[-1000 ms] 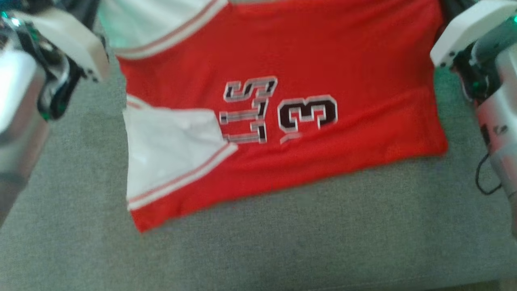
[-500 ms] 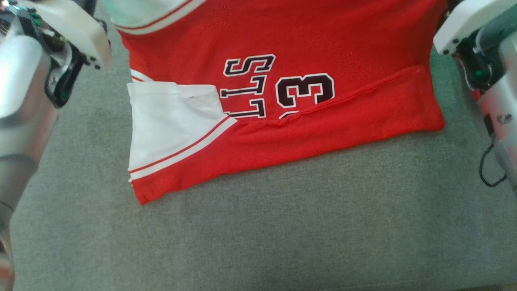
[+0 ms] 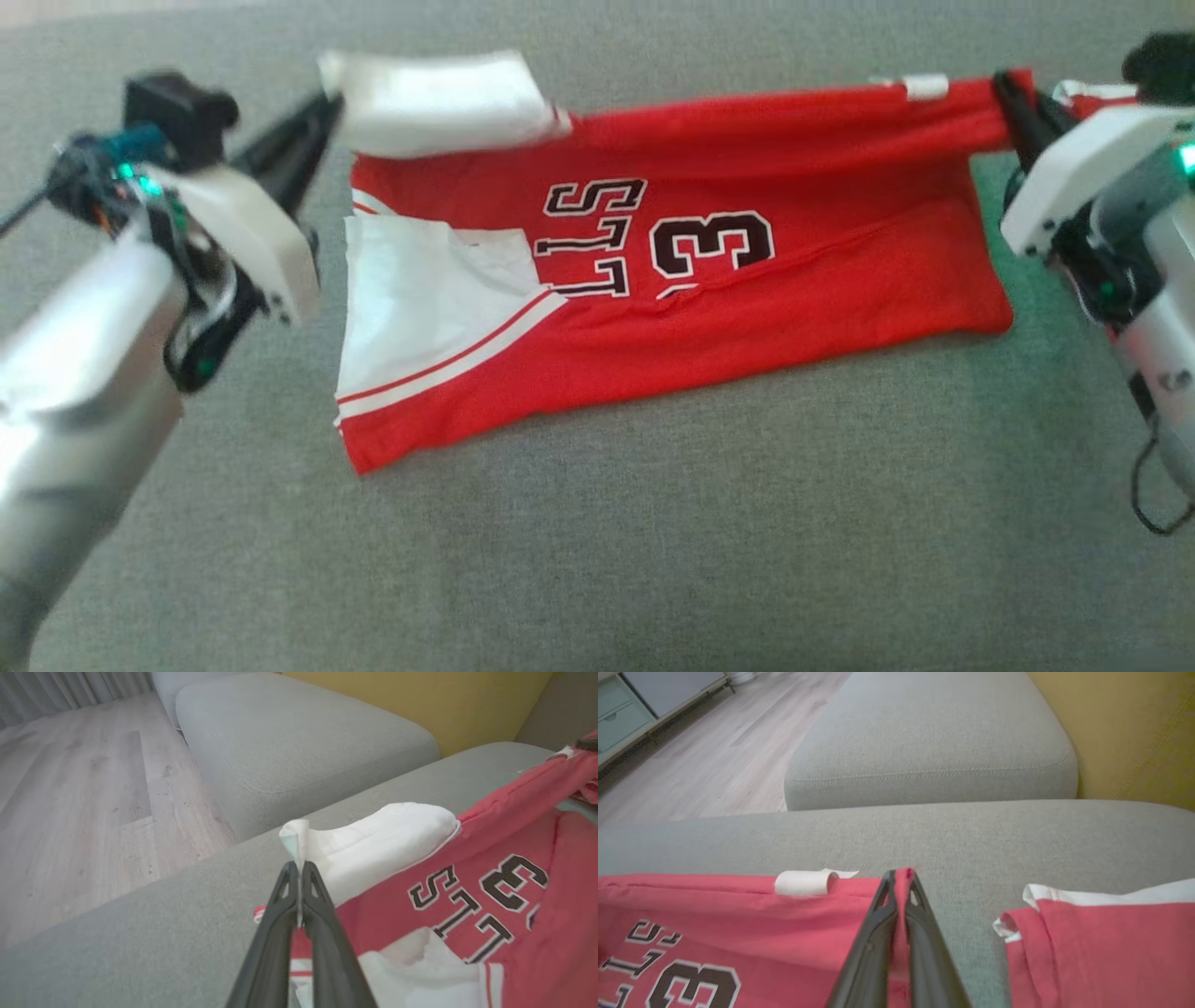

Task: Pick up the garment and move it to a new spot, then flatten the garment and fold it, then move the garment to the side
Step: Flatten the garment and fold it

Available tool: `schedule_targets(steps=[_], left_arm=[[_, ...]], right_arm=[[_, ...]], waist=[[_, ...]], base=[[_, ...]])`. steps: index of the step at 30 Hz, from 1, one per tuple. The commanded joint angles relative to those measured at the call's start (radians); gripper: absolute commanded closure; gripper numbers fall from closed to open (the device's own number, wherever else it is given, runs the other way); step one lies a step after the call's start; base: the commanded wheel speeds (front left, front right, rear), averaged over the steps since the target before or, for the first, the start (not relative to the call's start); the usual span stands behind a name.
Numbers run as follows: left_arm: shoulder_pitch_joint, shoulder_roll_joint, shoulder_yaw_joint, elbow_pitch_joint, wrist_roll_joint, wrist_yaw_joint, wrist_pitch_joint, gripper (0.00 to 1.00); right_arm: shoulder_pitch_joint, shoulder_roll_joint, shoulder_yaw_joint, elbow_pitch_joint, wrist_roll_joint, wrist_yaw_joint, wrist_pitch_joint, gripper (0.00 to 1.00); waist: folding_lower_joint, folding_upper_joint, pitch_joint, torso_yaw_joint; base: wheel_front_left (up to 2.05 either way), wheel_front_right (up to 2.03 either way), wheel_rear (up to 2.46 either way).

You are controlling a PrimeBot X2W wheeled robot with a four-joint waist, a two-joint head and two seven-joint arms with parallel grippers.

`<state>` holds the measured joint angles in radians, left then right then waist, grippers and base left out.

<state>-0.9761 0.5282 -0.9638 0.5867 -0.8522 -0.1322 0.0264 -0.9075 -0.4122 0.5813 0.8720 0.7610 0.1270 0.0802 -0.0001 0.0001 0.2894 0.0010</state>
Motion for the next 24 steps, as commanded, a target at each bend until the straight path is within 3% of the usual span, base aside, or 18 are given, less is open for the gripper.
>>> schedule_targets(steps=[1, 16, 24], left_arm=[[-0.022, 0.055, 0.032, -0.033, -0.008, 0.002, 0.008, 1.0], [0.191, 0.249, -0.034, -0.39, -0.169, 0.028, 0.289, 1.0], [0.24, 0.297, -0.064, -0.497, -0.2, 0.065, 0.372, 1.0]], right_arm=[[0.012, -0.022, 0.011, -0.033, 0.013, 0.004, 0.007, 1.0], [0.14, -0.158, 0.163, -0.13, 0.11, 0.004, 0.185, 1.0], [0.156, -0.198, 0.231, -0.18, 0.158, 0.004, 0.271, 1.0]], waist=[[0.0001, -0.0001, -0.014, 0.004], [0.0001, -0.0001, -0.083, 0.016], [0.0001, -0.0001, -0.089, 0.005]], base=[[0.0, 0.0, 0.0], [0.0, 0.0, 0.0], [0.0, 0.0, 0.0]])
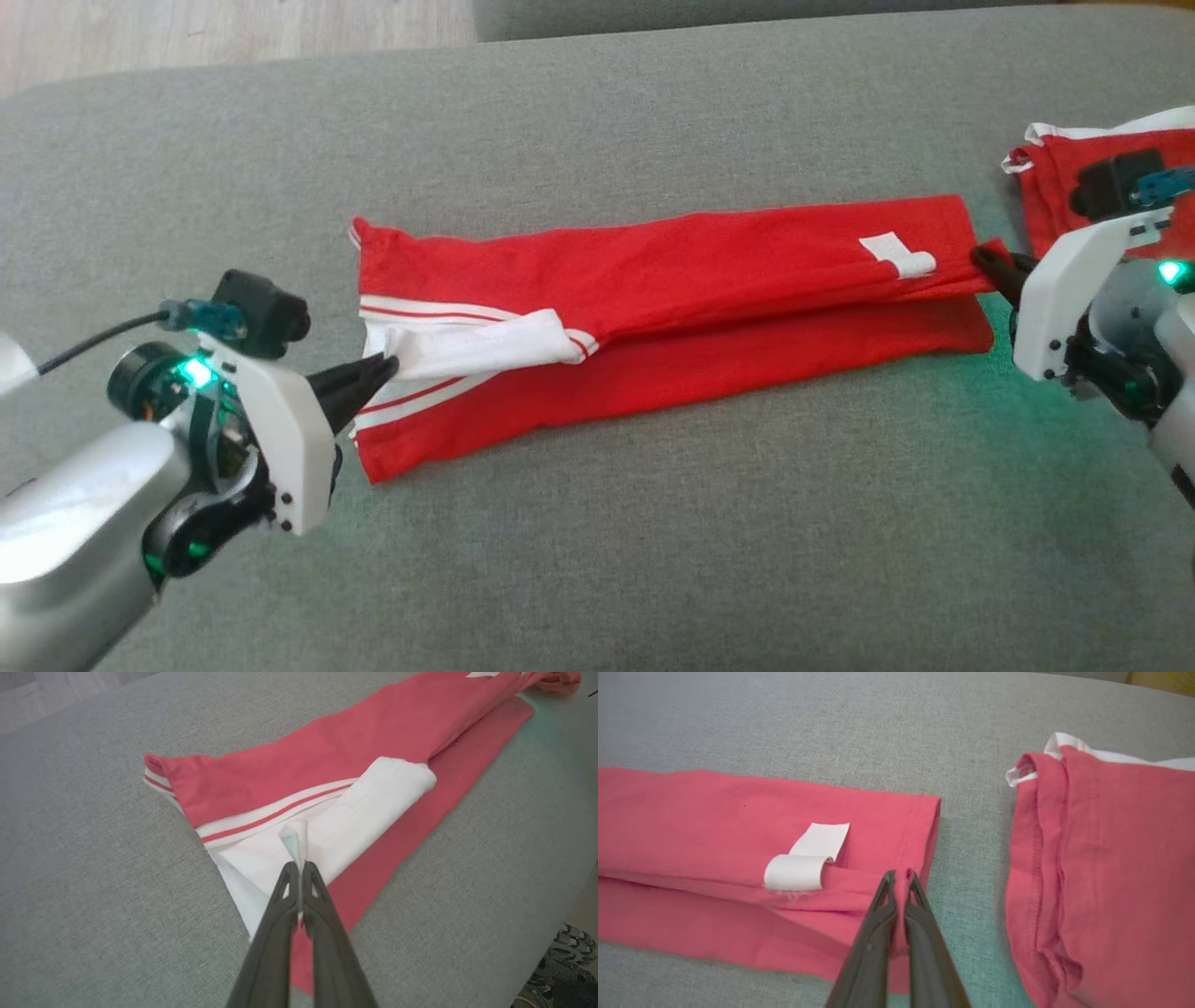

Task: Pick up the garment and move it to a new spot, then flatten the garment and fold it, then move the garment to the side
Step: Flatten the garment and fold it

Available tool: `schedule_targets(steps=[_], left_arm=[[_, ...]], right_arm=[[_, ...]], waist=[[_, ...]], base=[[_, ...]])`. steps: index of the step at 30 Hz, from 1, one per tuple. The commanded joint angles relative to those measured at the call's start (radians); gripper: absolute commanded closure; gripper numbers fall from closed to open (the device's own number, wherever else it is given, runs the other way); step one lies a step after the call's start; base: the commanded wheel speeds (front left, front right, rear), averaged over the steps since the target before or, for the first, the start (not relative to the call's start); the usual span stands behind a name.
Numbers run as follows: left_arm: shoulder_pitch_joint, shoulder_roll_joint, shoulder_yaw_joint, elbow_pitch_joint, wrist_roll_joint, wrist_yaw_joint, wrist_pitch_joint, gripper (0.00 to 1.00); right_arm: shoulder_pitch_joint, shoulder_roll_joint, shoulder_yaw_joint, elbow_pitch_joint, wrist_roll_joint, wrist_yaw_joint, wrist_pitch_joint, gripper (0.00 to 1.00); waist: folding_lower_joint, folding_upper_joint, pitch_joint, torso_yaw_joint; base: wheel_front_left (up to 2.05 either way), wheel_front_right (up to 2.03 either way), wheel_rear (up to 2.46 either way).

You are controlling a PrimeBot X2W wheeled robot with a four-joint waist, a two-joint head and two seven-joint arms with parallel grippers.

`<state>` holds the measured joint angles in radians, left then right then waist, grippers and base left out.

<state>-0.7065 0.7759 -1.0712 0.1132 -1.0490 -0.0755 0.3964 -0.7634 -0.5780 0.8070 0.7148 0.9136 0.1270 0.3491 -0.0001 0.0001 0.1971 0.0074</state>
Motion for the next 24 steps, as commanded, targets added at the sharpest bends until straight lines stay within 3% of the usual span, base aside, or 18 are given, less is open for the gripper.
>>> schedule_targets(steps=[1, 3, 4, 5, 6, 17, 24], left_arm=[[-0.027, 0.048, 0.041, -0.026, -0.002, 0.012, 0.004, 1.0], [-0.021, 0.043, 0.033, -0.024, 0.002, 0.018, 0.007, 1.0], [-0.019, 0.039, 0.03, -0.018, 0.007, 0.021, 0.004, 1.0], [-0.02, 0.034, 0.028, -0.011, 0.019, 0.026, -0.005, 0.13], [-0.019, 0.028, 0.027, 0.0, 0.031, 0.034, -0.018, 0.0], [0.014, -0.057, 0.149, 0.101, 0.039, 0.156, -0.305, 0.0], [0.074, -0.103, 0.272, 0.12, 0.017, 0.24, -0.565, 0.0]], right_arm=[[0.011, -0.035, 0.011, -0.024, 0.006, 0.004, 0.005, 1.0], [0.01, -0.037, 0.02, -0.022, 0.004, 0.004, 0.008, 0.96], [0.012, -0.035, 0.019, -0.014, 0.009, 0.004, 0.013, 0.0], [0.016, -0.031, 0.019, -0.006, 0.017, 0.004, 0.026, 0.0], [0.016, -0.029, 0.021, -0.005, 0.02, 0.004, 0.033, 0.0], [-0.011, -0.029, -0.072, -0.028, 0.066, 0.004, -0.056, 0.0], [-0.015, 0.004, -0.177, -0.095, 0.039, 0.004, -0.233, 0.0]], waist=[[0.0001, -0.0001, 0.005, -0.003], [0.0001, -0.0001, 0.01, -0.005], [0.0001, -0.0001, 0.01, -0.006], [0.0001, -0.0001, 0.011, -0.008], [0.0001, -0.0001, 0.01, -0.01], [0.0001, -0.0001, -0.036, -0.032], [0.0001, -0.0001, -0.077, -0.043]], base=[[0.0, 0.0, 0.0], [0.0, 0.0, 0.0], [0.0, 0.0, 0.0], [0.0, 0.0, 0.0], [0.0, 0.0, 0.0], [0.0, 0.0, 0.0], [0.0, 0.0, 0.0]])
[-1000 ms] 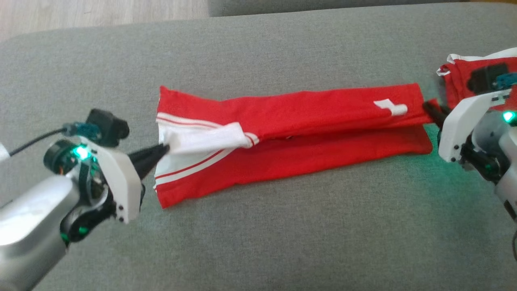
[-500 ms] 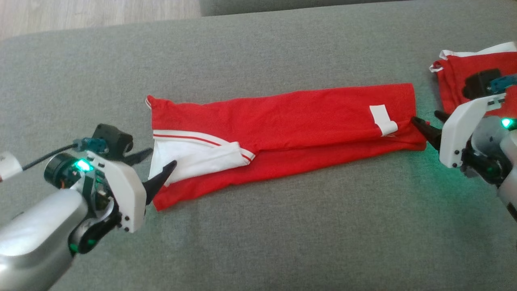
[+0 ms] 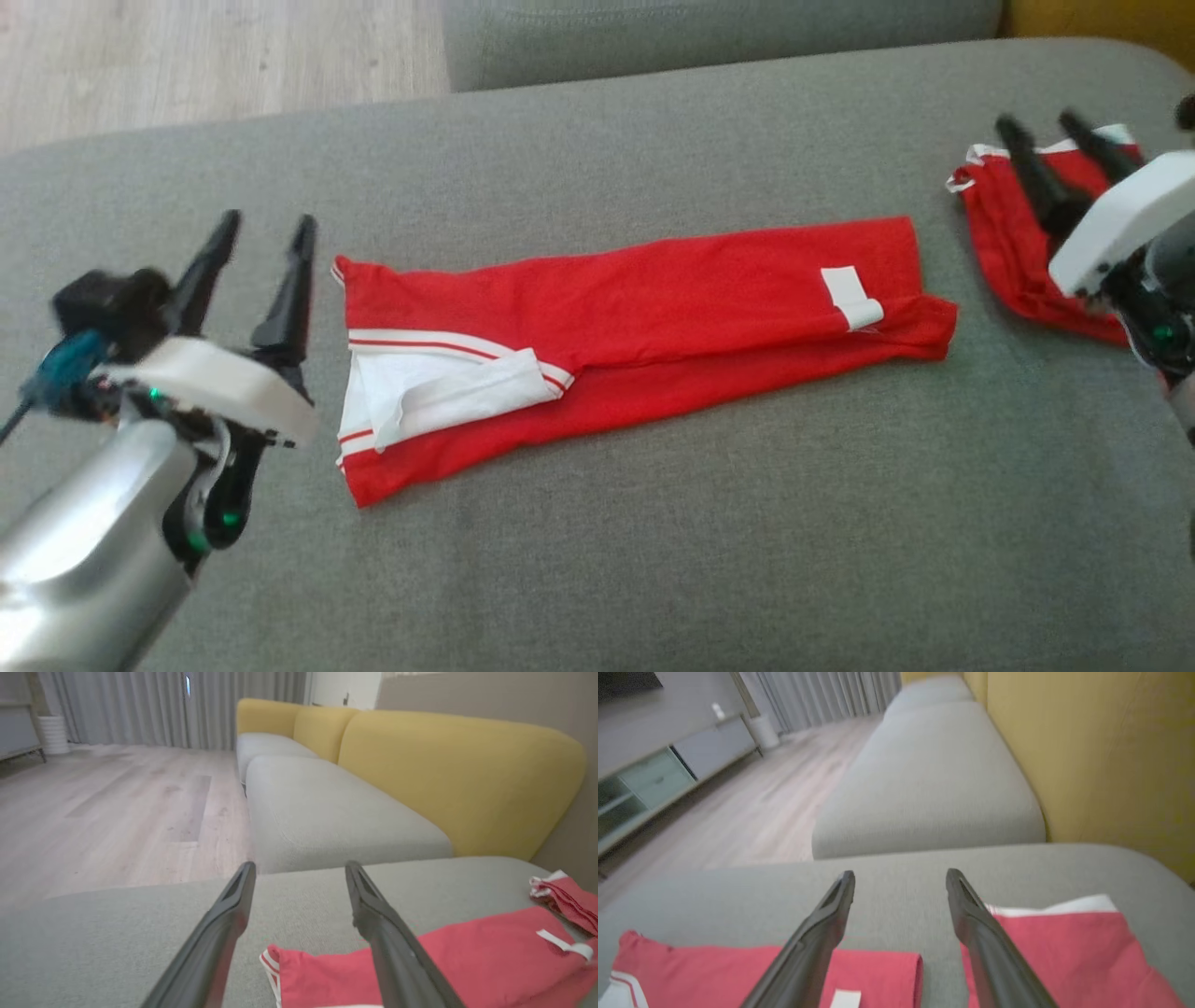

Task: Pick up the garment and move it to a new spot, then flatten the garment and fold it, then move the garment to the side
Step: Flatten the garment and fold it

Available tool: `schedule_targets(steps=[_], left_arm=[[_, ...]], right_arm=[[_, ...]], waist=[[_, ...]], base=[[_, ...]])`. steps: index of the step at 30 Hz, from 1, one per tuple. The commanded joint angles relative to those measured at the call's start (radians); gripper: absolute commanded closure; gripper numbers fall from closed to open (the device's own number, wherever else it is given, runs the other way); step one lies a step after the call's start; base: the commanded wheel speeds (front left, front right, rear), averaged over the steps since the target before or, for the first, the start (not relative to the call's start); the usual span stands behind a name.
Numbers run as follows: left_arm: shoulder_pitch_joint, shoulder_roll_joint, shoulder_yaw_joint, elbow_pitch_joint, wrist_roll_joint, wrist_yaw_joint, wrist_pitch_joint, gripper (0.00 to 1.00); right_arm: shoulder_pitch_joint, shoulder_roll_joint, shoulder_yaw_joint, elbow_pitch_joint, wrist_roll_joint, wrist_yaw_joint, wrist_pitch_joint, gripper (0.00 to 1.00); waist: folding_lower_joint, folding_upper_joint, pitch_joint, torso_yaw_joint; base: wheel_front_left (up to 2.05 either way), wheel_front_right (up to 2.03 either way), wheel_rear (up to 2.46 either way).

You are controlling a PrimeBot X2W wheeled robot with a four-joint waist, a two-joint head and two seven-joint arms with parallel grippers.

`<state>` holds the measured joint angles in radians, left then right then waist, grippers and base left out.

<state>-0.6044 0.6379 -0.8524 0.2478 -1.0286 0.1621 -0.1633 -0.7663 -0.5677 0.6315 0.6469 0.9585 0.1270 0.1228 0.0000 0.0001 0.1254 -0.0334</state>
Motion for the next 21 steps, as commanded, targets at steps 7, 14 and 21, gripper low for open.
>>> schedule_targets(steps=[7, 14, 21], left_arm=[[0.084, -0.03, 0.162, -0.017, 0.016, 0.046, -0.096, 0.0], [0.271, -0.162, 0.345, -0.056, 0.201, 0.015, -0.098, 0.0], [0.424, -0.301, 0.467, -0.059, 0.373, -0.061, -0.098, 0.0]], right_arm=[[0.057, 0.104, -0.119, -0.059, -0.1, 0.004, -0.234, 0.0], [0.209, 0.266, -0.237, -0.046, -0.228, 0.004, -0.36, 0.0], [0.374, 0.403, -0.363, -0.065, -0.397, 0.004, -0.383, 0.0]], waist=[[0.0, -0.0001, -0.042, 0.0], [0.0, -0.0001, -0.067, 0.011], [0.0, -0.0001, -0.079, 0.014]], base=[[0.0, 0.0, 0.0], [0.0, 0.0, 0.0], [0.0, 0.0, 0.0]])
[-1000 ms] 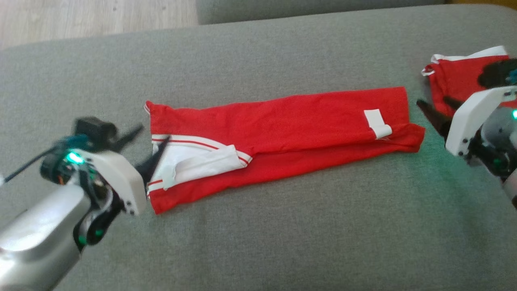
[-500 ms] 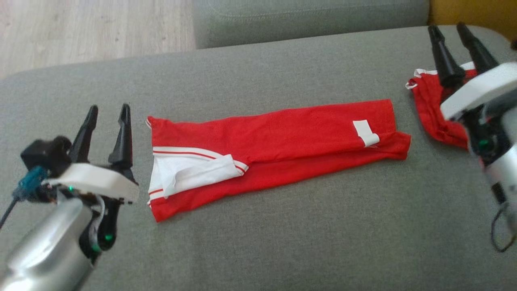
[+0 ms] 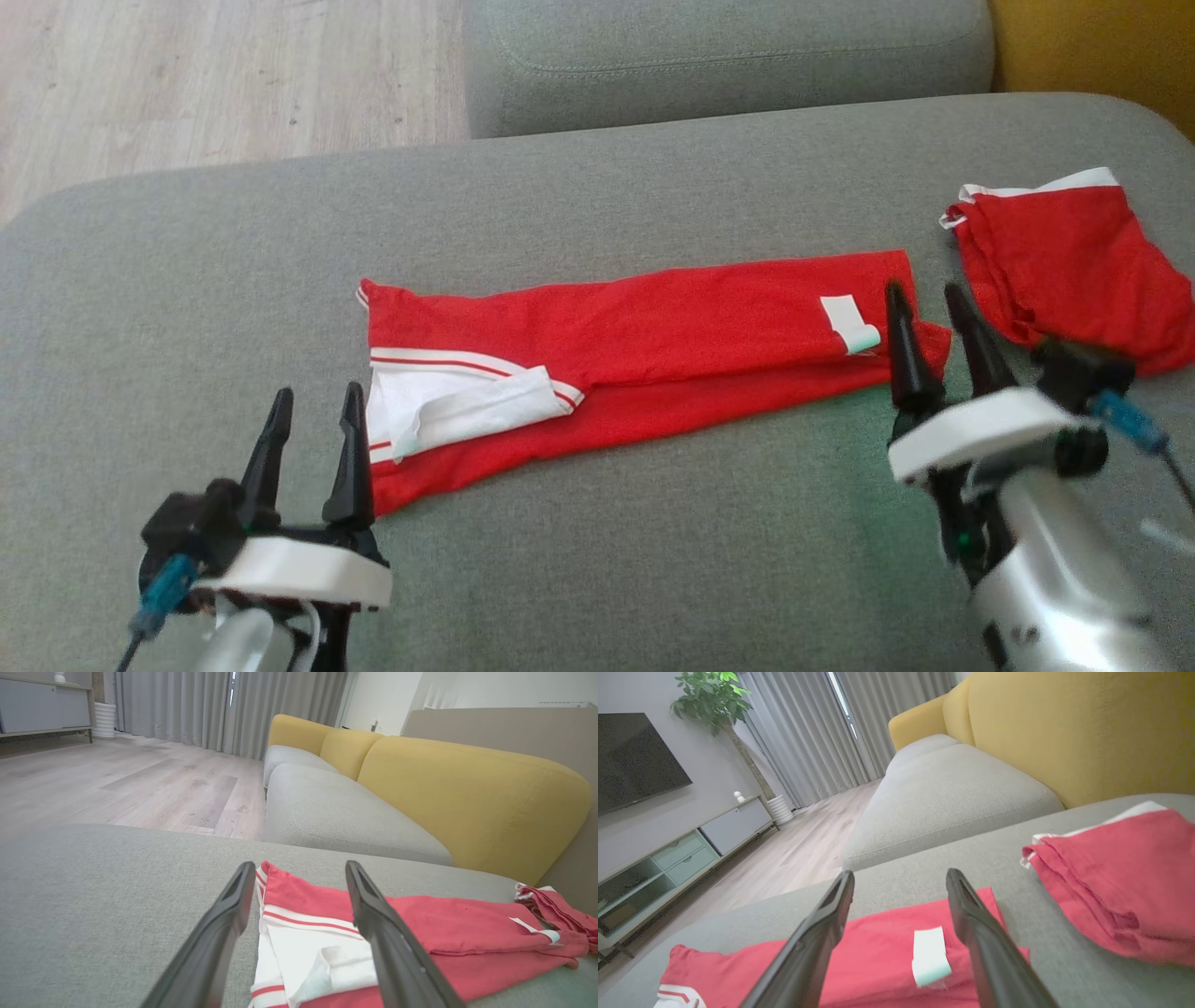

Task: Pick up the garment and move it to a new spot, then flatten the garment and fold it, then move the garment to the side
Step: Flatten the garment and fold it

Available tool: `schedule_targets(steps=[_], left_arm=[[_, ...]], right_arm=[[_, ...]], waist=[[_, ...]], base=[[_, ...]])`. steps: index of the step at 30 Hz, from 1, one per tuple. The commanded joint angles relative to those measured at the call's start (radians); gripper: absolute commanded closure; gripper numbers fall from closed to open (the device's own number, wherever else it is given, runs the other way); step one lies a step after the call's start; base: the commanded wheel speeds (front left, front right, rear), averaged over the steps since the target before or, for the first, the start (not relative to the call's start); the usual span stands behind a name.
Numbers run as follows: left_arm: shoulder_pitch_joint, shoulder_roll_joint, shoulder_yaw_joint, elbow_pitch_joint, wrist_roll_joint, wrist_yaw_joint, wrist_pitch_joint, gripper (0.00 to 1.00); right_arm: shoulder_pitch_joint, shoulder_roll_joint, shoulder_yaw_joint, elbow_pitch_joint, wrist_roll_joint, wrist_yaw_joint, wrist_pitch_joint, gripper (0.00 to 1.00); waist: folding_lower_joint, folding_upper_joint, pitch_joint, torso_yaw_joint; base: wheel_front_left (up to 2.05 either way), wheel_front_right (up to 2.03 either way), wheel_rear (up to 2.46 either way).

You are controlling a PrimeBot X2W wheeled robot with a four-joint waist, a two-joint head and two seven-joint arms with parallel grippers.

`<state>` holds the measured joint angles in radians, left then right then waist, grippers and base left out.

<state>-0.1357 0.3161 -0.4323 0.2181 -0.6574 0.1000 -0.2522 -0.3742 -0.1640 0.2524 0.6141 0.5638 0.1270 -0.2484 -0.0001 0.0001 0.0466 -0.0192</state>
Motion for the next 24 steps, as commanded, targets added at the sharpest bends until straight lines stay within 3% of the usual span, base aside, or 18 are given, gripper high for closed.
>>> schedule_targets(steps=[1, 5, 12, 17, 24], left_arm=[[-0.028, 0.002, 0.069, -0.031, 0.02, -0.01, -0.009, 0.0], [0.016, -0.061, 0.151, -0.038, 0.094, -0.06, -0.009, 0.0], [0.024, -0.131, 0.24, -0.012, 0.186, -0.148, -0.009, 0.0], [0.009, -0.161, 0.269, 0.002, 0.222, -0.177, -0.009, 0.0], [-0.027, -0.192, 0.286, 0.028, 0.263, -0.21, -0.009, 0.0]], right_arm=[[0.002, 0.018, -0.008, -0.044, -0.028, 0.004, -0.012, 0.0], [0.069, 0.071, -0.083, -0.099, -0.112, 0.004, -0.013, 0.0], [0.093, 0.101, -0.116, -0.133, -0.198, 0.004, -0.013, 0.0], [0.061, 0.106, -0.17, -0.117, -0.243, 0.004, 0.001, 0.0], [-0.029, 0.113, -0.347, 0.006, -0.303, 0.004, 0.072, 0.0]], waist=[[0.0001, -0.0001, -0.001, -0.002], [0.0001, -0.0001, -0.001, -0.007], [0.0001, -0.0001, 0.011, -0.012], [0.0001, -0.0001, 0.033, -0.006], [0.0001, -0.0001, 0.085, 0.025]], base=[[0.0, 0.0, 0.0], [0.0, 0.0, 0.0], [0.0, 0.0, 0.0], [0.0, 0.0, 0.0], [0.0, 0.0, 0.0]])
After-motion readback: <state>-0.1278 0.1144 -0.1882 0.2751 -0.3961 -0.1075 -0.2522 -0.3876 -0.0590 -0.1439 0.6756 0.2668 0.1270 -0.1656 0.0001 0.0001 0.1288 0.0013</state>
